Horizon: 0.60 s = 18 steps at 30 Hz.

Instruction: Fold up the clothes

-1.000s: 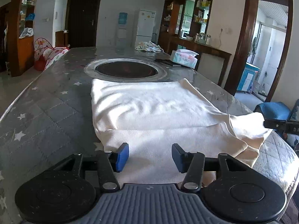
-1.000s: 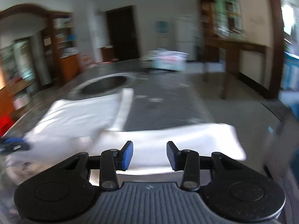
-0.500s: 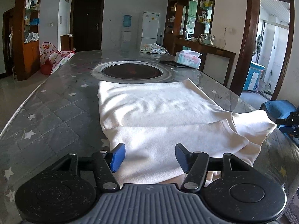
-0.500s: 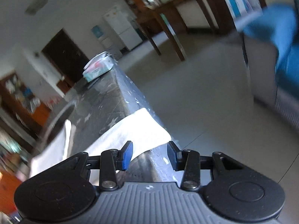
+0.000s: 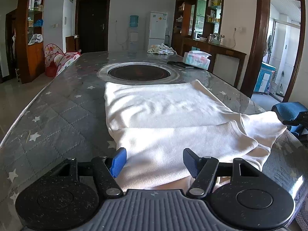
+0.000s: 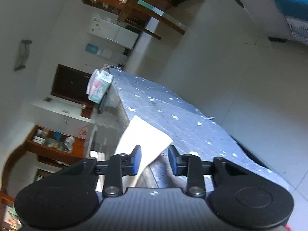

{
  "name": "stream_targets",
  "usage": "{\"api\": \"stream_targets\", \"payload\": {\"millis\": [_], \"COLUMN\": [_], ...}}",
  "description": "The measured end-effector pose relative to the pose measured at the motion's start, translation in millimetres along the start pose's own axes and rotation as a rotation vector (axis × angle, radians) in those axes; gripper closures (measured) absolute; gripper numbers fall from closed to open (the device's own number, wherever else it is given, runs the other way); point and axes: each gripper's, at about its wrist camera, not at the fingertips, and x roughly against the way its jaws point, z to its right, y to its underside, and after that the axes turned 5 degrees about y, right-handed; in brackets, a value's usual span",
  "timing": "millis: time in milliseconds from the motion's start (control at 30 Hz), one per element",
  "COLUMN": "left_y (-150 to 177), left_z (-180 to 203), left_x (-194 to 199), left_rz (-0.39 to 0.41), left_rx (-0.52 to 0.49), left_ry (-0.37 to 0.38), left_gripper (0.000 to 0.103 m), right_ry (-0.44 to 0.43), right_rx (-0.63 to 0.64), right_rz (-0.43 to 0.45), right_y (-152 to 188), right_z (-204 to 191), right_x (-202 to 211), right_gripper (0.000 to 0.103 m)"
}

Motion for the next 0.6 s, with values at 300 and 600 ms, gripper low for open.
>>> {"api": "stream_targets", "payload": {"millis": [300, 600], "left_y": [1.8, 5.2], "left_z": [-1.1, -0.7], "left_x": [2.3, 4.9], "left_rz": [0.001, 0.008], "left_rx": [0.01, 0.024], "left_ry": [-0.014, -0.015], "left_gripper": [0.031, 0.028], "right_ry": [-0.084, -0.232], "right_rx": [-0.02, 0.161], "right_rz": [0.063, 0.055], "right_y": [3.5, 16.9], "right_z": [-3.9, -94.1], "right_x": [7.8, 19.0], "right_gripper": [0.099, 0.099]}}
